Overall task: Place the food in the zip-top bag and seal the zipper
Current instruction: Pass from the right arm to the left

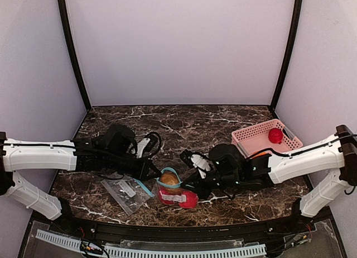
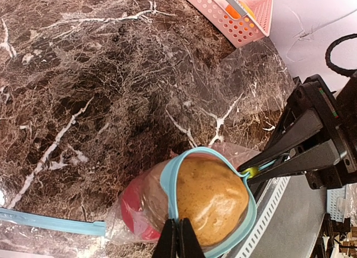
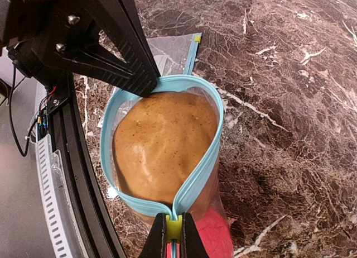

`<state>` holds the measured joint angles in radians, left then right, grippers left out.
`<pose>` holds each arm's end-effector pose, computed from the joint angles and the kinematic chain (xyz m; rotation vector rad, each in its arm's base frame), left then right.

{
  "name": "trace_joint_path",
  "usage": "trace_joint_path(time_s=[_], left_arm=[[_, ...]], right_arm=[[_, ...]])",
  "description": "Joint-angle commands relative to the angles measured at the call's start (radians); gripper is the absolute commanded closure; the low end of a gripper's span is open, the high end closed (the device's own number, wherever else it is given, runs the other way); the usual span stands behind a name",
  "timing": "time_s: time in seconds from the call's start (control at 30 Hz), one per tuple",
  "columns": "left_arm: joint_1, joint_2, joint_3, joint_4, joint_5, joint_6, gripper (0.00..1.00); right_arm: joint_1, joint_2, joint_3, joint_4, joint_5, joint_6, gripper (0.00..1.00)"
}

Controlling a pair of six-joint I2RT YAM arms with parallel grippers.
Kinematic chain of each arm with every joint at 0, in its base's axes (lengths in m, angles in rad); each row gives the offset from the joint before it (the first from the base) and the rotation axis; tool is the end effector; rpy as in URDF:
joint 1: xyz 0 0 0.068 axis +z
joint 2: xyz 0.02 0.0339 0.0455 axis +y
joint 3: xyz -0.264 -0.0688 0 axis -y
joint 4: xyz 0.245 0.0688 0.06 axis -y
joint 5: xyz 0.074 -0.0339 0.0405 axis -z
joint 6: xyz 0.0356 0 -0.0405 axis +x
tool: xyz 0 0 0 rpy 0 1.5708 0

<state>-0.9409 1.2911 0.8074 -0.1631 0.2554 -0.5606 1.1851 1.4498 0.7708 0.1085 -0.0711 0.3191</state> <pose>0.1568 -0.2303 0.2411 0.6101 2.3501 -1.0506 0.1138 0.2869 0.2093 -1.0035 2.0646 0.9165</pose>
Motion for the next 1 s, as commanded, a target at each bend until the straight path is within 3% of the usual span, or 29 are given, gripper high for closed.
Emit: trace_joint_path(time_s=[0.0,0.13,0.23,0.4,0.47,0.63,0.97], left_arm=[[-0.015,-0.015,-0.02,0.042,0.06,0.017,0.99],[-0.016,-0.015,-0.031,0.047,0.055,0.008,0.99],[-0.015,-0.004,-0.035,0.043,0.046,0.003,0.99],[-0.015,0.001,-0.031,0.051,0.035,0.004,0.99],[-0.016,-0.001,-0.033,0.059,0.033,0.001,0.99],[-0.015,-0.003,-0.044,0.083,0.042,-0.015,0.99],[-0.016,-0.011,-0.045,0.088,0.041,-0.03,0.99]], right_arm=[[0.011,0.04,0.043,0.042,0.0,0.009,1.0],[0.011,0.036,0.073,0.002,0.049,0.038,0.79],[0.011,0.016,0.075,-0.017,0.053,0.043,0.72],[0.013,-0.026,0.115,-0.1,0.102,0.084,0.38],[0.014,-0.016,0.165,-0.179,0.142,0.111,0.31],[0.019,0.094,0.304,-0.328,0.187,0.194,0.25],[0.041,0.259,0.415,-0.384,0.182,0.266,0.25]])
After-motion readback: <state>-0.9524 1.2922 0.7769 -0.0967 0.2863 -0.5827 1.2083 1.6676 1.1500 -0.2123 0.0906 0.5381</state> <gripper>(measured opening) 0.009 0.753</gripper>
